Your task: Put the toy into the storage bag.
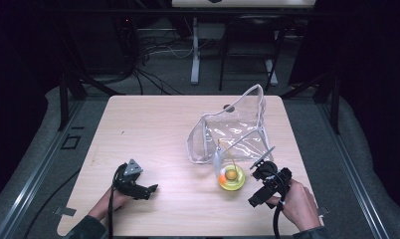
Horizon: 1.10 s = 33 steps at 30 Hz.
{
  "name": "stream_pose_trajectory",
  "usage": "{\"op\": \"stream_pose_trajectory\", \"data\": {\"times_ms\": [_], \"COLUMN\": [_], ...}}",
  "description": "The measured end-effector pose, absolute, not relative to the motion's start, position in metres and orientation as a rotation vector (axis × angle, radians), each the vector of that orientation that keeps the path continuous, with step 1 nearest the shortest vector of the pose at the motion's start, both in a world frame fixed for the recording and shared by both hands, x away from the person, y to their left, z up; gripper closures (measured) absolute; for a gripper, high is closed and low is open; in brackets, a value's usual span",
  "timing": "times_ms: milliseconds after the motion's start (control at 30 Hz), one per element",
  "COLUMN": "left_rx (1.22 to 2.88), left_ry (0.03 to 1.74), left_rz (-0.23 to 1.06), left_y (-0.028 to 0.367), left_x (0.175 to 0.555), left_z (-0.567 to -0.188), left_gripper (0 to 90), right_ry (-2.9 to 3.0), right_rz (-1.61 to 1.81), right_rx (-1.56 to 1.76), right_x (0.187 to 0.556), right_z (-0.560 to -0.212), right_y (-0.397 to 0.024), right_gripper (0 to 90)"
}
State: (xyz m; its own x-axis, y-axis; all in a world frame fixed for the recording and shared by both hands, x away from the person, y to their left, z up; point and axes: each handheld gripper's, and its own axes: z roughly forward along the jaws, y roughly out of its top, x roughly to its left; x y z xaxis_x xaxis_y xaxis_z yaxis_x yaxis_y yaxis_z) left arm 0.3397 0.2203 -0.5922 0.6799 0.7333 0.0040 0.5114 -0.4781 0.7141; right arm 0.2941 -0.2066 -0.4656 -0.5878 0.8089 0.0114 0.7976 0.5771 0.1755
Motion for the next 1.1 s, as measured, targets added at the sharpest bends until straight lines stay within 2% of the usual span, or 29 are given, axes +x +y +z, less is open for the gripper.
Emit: {"op": "stream_pose_trajectory", "data": {"times_ms": [900, 1067, 1100], "left_rx": [2.188, 2.188, 2.188], "left_ry": [0.945, 0.945, 0.945], "left_rz": [0.405, 0.405, 0.405], "left_y": [0.220, 0.221, 0.221], "left_x": [0.340, 0.340, 0.340], "left_z": [-0.592, -0.592, -0.592], "left_gripper": [0.2, 0.2, 0.2], "right_ry": [2.793, 2.770, 2.770], "right_rz": [0.241, 0.284, 0.284], "right_rx": [1.240, 1.205, 1.205], "right_x": [0.335, 0.340, 0.340], "right_z": [-0.438, -0.430, -0.430], "right_y": [-0.161, -0.155, -0.155], "right_gripper": [0.0, 11.3, 11.3]}}
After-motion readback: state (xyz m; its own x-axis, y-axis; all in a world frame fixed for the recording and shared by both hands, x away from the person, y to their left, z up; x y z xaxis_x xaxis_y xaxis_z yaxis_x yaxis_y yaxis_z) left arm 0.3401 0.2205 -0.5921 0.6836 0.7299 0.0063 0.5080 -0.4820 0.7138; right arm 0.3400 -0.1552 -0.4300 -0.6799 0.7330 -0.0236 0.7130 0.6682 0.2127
